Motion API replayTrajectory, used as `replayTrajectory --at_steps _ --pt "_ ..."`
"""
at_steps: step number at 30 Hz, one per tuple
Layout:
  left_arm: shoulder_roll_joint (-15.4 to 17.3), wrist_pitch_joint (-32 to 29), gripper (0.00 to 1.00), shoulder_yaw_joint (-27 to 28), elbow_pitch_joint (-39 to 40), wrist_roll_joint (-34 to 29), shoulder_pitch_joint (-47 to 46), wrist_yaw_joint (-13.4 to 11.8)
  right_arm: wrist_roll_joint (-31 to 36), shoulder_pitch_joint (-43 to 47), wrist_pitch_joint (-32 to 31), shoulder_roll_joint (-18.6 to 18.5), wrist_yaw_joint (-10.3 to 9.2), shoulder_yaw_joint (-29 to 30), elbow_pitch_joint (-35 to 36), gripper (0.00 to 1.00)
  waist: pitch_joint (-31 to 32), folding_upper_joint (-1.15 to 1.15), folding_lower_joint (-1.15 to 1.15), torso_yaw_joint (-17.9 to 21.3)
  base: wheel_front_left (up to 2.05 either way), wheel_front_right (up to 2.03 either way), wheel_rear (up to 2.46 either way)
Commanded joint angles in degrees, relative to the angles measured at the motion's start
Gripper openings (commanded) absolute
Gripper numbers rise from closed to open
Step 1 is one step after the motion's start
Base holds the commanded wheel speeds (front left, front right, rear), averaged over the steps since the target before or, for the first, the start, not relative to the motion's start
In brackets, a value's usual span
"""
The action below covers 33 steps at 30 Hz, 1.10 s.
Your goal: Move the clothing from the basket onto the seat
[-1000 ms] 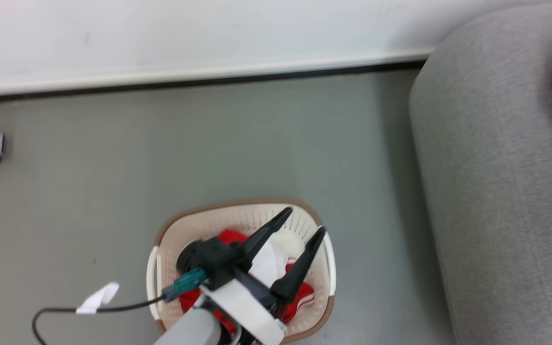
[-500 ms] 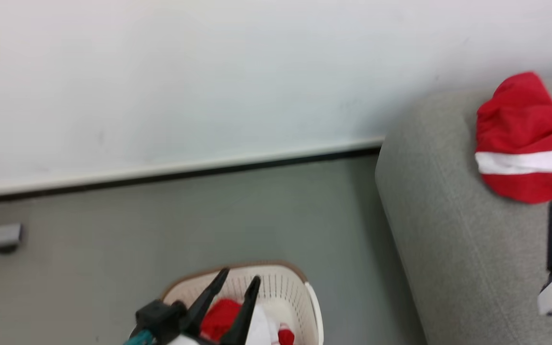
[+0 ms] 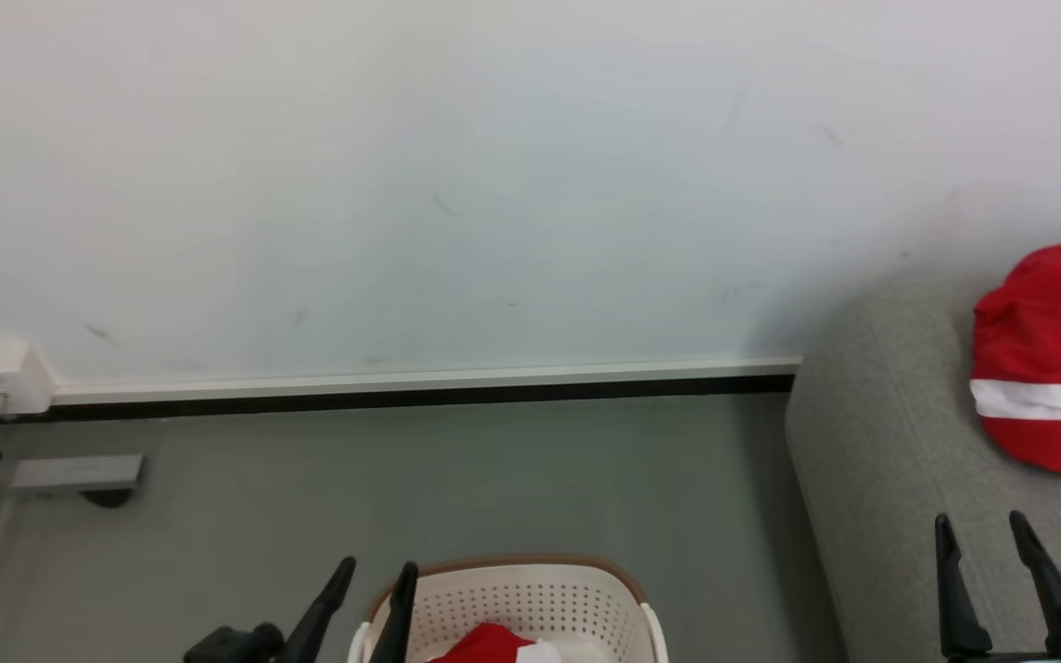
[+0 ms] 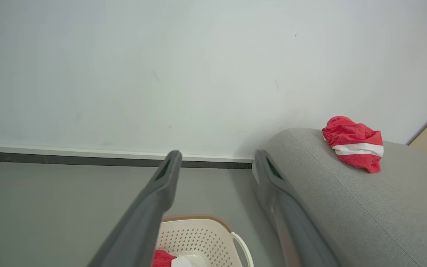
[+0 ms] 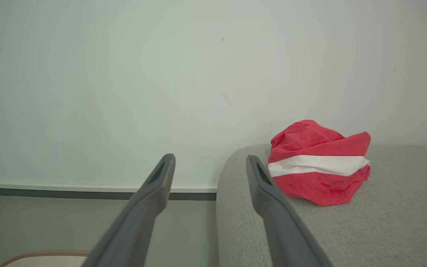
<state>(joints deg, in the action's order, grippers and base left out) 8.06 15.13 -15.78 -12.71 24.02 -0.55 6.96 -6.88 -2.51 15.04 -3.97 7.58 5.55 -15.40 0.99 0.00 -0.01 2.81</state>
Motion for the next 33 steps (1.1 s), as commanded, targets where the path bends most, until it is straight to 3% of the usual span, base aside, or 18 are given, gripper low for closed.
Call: replayTrajectory --at_steps 1,16,33 --pt "-0.1 0.0 1.0 1.0 -0.3 -1.1 1.3 -0.1 0.1 1.5 0.2 0.1 -0.18 -0.4 0.5 1.0 1.1 0.0 0.01 -2.1 0.0 0.0 0.0" --pt "-2.3 0.0 1.0 9.4 -0.7 -6.9 5.2 0.3 -1.5 8.2 0.2 1.1 -0.18 -3.2 -0.7 1.0 3.4 0.0 0.01 -8.5 0.0 0.0 0.0" --pt "-3.8 0.0 1.0 12.6 -0.4 -11.1 5.8 0.6 -3.5 7.8 0.2 1.0 -0.18 -5.7 -2.7 1.0 3.3 0.0 0.01 -8.7 0.0 0.0 0.0"
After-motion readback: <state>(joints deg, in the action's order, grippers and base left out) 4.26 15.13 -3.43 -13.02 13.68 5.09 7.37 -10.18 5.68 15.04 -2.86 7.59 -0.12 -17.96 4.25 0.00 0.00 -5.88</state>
